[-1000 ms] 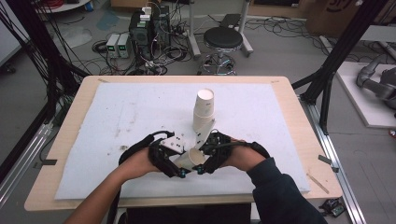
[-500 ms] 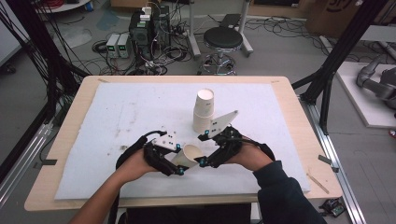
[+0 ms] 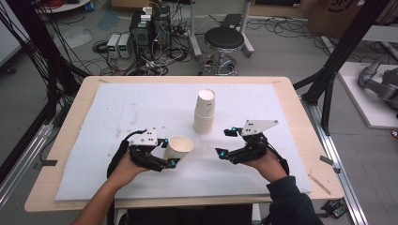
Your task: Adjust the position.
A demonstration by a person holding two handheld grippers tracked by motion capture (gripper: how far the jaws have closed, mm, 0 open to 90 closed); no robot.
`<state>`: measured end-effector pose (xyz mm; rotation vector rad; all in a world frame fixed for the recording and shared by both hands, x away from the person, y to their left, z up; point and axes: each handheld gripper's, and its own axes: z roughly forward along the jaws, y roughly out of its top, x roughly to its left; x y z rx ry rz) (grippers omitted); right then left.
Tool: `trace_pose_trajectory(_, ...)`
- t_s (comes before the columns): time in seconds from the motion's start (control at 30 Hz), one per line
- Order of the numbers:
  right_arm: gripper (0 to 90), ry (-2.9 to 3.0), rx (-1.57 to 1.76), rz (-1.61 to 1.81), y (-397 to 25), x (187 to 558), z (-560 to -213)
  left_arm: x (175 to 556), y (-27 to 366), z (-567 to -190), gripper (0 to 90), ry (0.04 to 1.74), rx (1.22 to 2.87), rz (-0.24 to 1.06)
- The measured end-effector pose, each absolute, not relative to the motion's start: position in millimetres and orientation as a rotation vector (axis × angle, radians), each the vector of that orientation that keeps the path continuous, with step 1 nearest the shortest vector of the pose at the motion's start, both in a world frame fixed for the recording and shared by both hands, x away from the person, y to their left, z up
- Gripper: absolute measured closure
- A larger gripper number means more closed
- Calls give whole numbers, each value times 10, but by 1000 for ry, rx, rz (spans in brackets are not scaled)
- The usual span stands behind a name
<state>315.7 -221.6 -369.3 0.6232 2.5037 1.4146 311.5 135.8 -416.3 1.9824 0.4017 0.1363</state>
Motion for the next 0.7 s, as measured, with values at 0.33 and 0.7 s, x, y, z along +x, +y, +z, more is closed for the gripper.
trace_pose_trajectory(0.33, 240, 2406, 758, 1385, -2490, 3107, -3895, 3099, 1537, -4185, 353, 411, 1850, 222)
trace_pose_trajectory(0.7, 239, 2291, 820, 1365, -2677, 3088, -3984, 3120, 1709, -4167, 338, 456, 1739, 331)
